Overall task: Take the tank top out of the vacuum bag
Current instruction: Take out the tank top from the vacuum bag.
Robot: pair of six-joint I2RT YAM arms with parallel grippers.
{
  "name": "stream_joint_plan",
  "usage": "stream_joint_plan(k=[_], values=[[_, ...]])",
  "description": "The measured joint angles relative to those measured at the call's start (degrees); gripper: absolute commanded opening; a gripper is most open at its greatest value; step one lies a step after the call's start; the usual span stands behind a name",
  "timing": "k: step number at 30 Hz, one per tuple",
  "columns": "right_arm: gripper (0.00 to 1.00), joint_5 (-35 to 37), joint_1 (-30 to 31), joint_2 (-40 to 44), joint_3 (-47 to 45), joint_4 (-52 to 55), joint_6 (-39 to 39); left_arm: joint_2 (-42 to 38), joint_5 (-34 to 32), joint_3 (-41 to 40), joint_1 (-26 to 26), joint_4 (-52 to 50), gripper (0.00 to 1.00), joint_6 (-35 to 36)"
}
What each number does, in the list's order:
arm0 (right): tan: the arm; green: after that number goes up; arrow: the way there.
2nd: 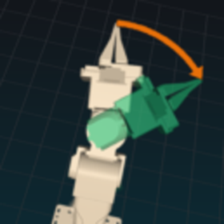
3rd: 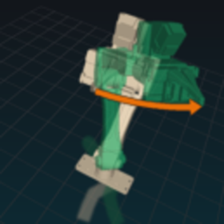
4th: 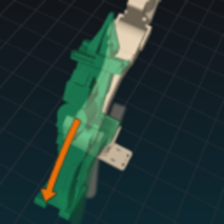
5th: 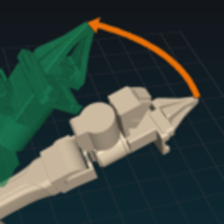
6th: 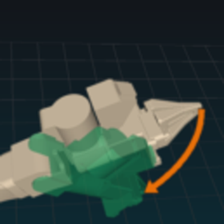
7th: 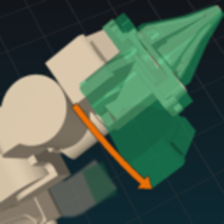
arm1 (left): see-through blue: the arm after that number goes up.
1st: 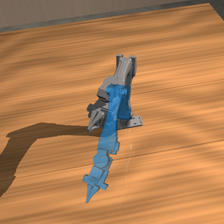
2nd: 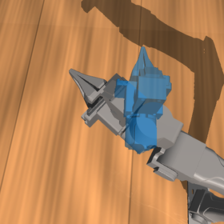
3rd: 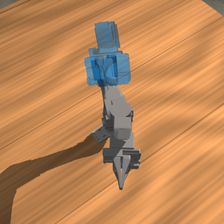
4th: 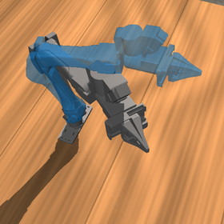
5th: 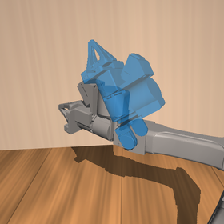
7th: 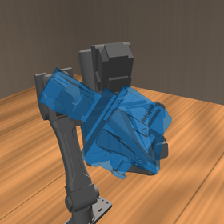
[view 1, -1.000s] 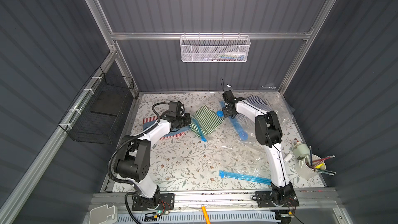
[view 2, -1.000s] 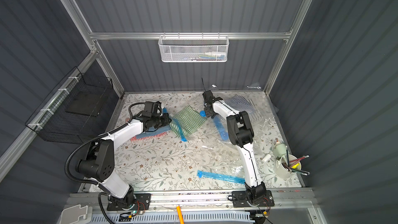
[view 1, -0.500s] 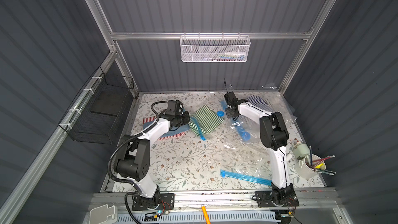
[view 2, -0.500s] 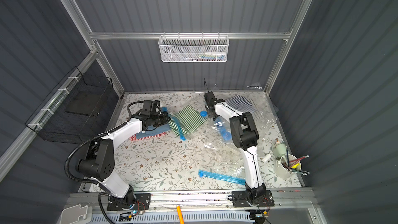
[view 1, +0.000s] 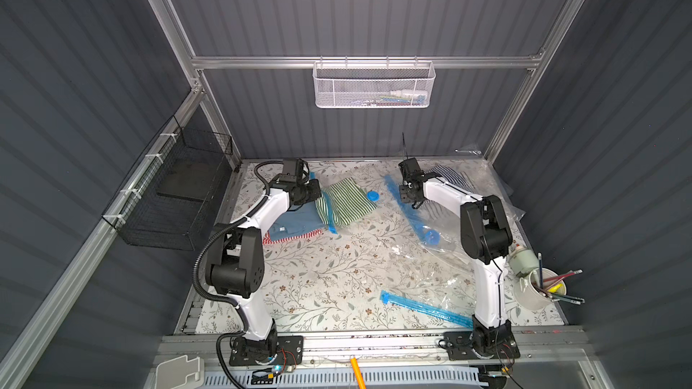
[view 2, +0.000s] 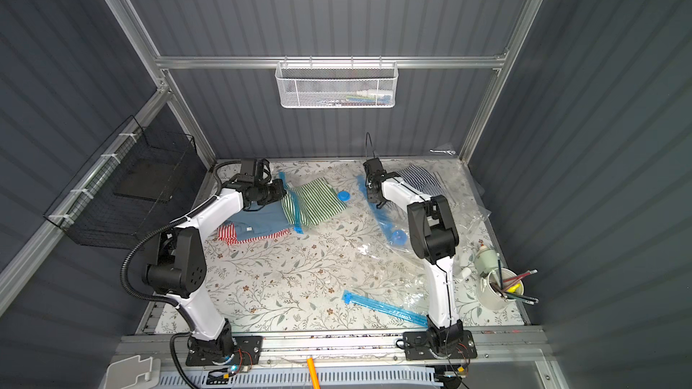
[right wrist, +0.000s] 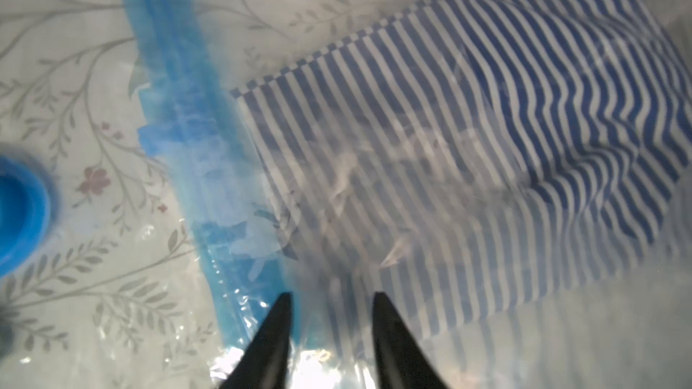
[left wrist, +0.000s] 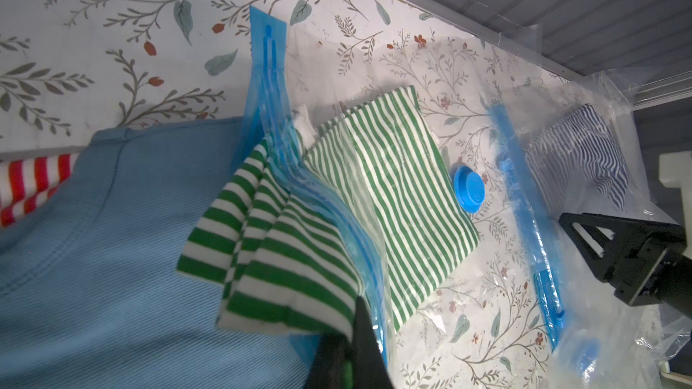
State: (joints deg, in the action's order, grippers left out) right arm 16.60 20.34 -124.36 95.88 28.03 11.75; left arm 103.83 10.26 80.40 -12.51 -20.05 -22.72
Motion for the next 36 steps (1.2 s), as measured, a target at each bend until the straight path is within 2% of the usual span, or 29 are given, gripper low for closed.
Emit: stream_joint_plan(k=[2, 6, 10, 16, 19, 24, 27, 32, 36], values=[[0.84, -1.99, -0.07, 0.02, -0.04, -0.15, 0.59, 0.68, 0.02, 1.14, 0.24, -0.48, 0.00, 0.57], [0.96, -9.44, -1.81, 0.17, -0.72, -0.66, 3.04, 0.83, 0.02, 1.25, 0.55, -1.42, 0.00, 1.14], [0.97, -12.28, -4.94, 0.37, -1.29, -1.14, 4.79, 0.81, 0.00, 1.22, 0.61, -1.79, 0.00, 1.33], [0.97, -8.94, -5.60, 0.04, -0.52, -0.20, 4.26, 0.70, 0.09, -0.31, 0.61, -1.36, 0.00, 1.36], [0.86, -8.24, -4.79, -0.72, 0.22, -0.09, 3.13, 0.70, 0.37, -1.62, 0.61, -1.42, 0.00, 1.33], [0.38, -4.15, -1.84, -5.88, 5.95, 2.73, -1.07, 0.70, 1.64, -2.36, 0.63, -0.76, 0.00, 1.29], [0.16, -3.19, -0.48, -8.70, 9.75, 4.50, -1.62, 0.70, 2.03, -2.36, 0.68, -0.63, 0.00, 1.18], [0.00, -2.49, -0.09, -9.20, 10.43, 5.42, -1.57, 0.70, 2.40, -2.36, 0.68, -0.50, 0.00, 1.14], [0.00, -1.44, -0.59, -8.20, 8.90, 5.27, -1.25, 0.70, 1.81, -2.38, 1.25, -0.66, 0.00, 1.11]])
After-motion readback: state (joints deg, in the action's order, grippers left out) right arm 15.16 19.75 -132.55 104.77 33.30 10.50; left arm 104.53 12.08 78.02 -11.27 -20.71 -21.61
